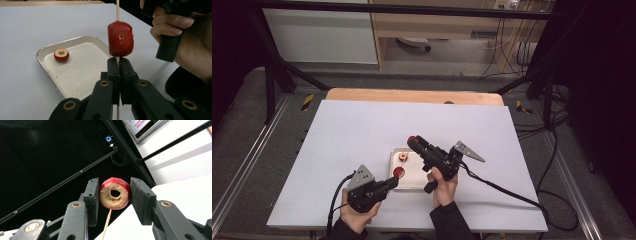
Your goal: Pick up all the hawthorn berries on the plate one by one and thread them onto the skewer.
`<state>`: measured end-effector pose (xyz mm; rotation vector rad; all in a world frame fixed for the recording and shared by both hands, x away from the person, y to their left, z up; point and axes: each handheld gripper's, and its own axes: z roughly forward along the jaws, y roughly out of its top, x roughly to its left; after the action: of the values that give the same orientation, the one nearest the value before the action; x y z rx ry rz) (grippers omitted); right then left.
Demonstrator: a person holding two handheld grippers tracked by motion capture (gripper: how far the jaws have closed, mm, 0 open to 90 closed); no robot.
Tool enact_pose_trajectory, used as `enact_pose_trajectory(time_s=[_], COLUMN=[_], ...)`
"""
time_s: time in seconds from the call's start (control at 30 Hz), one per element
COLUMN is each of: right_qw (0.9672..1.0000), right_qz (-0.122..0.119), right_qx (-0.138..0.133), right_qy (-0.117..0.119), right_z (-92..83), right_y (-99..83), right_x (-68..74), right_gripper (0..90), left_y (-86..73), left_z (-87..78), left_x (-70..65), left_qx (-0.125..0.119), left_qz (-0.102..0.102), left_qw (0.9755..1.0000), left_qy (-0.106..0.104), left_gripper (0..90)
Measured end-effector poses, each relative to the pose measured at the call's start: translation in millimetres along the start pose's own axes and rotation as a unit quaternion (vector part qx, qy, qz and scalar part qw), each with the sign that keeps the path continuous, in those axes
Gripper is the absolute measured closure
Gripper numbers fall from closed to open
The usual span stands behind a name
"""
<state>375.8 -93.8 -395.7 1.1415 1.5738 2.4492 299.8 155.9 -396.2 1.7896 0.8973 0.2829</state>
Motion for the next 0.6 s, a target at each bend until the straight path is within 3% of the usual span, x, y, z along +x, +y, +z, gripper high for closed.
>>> enact_pose_trajectory(time_s=[0.6], right_qw=[0.9999], right_qz=[-0.006], right_qx=[0.012], right_qy=[-0.004], right_z=[1.0], right_y=[-7.3], right_x=[-1.5], right_gripper=[60.9], left_y=[0.0], left_z=[0.2], left_x=[0.9], left_qx=[0.000], left_qz=[-0.006], left_qw=[1.0000], left_qy=[0.006], left_gripper=[88.3])
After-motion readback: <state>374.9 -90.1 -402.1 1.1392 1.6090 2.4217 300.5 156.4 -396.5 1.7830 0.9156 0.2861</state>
